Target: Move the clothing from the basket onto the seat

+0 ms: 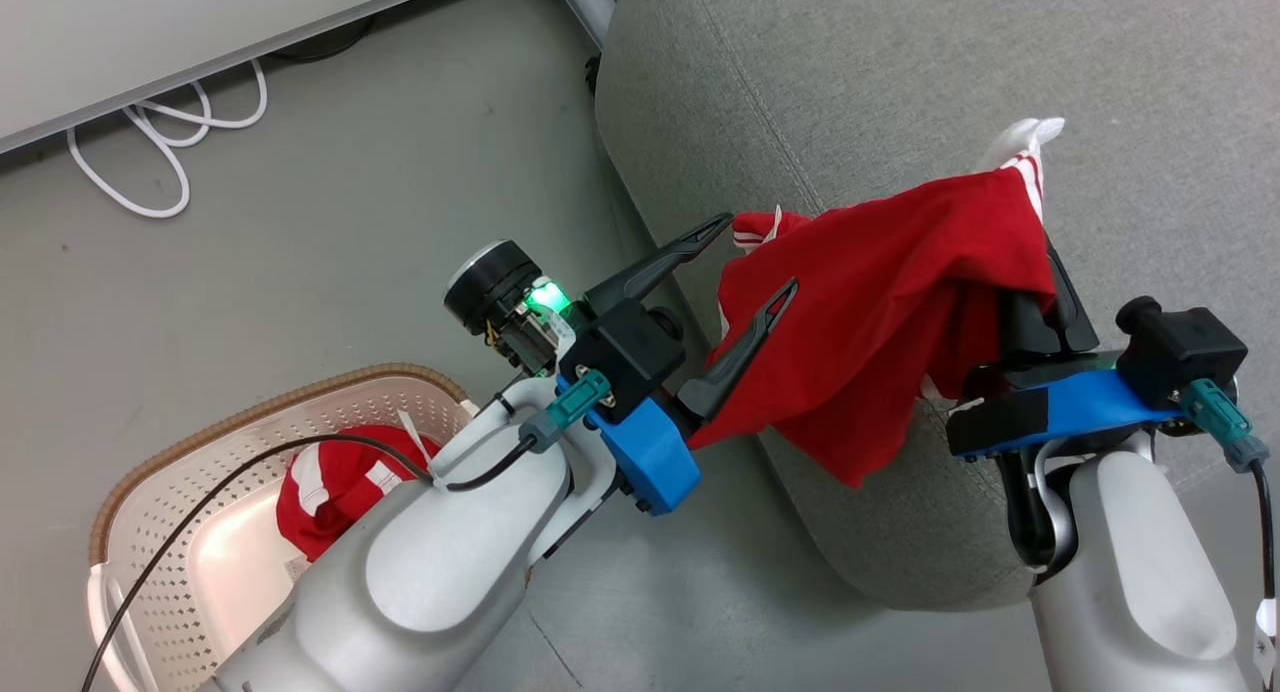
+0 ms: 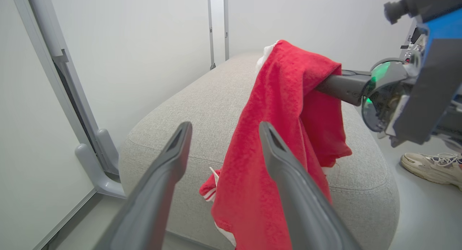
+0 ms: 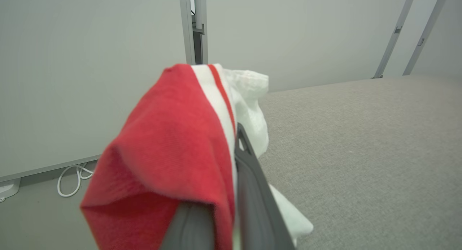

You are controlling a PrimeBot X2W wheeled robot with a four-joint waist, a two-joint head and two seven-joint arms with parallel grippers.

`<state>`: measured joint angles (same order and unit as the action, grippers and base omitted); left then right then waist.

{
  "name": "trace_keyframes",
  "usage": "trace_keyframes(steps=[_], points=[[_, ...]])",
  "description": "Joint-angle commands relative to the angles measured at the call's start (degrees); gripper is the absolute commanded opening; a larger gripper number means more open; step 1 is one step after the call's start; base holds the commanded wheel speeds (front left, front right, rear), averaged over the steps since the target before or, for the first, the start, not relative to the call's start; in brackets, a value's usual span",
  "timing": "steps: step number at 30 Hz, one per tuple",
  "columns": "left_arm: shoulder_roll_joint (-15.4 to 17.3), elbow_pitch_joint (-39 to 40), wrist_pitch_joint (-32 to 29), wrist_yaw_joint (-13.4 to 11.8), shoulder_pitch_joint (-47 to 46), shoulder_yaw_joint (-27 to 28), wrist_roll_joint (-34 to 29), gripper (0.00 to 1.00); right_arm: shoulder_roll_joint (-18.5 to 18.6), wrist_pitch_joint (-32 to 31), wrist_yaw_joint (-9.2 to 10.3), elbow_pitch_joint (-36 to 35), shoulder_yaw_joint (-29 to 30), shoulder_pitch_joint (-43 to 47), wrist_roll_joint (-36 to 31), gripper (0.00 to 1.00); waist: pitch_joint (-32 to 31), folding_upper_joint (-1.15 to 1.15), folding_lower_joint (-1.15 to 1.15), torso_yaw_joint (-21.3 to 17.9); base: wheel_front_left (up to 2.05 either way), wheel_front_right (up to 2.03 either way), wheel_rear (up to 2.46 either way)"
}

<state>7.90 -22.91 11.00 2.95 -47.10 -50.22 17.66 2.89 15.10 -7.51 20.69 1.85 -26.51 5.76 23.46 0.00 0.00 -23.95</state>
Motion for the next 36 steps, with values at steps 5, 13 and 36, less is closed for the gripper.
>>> trace_keyframes(steps=[5,13,36], points=[[0.29,-0.09,0.24,0.02,-0.21,-0.27,0.40,1.00,-0.02,0.09,0.04,-0.10,0.47,0.38,0.60,0.00,0.06,0.00,0.00,0.22,0.00,0.00,0.00],[1.27,0.71,-0.22,-0.88,-0.90,0.04,0.68,1.00,-0.01,0.10,0.04,-2.67,0.31,-5.00,-2.29,0.00,1.90,0.00,0.00,0.14,0.00,0.00,0.00],[10.05,11.65,-8.34,-1.55,-7.15,0.50,-2.47,1.00,17.06,0.08,0.05,-10.54,25.42,-33.26,-0.01,0.00,23.90,0.00,0.00,-0.18,0.00,0.00,0.00]])
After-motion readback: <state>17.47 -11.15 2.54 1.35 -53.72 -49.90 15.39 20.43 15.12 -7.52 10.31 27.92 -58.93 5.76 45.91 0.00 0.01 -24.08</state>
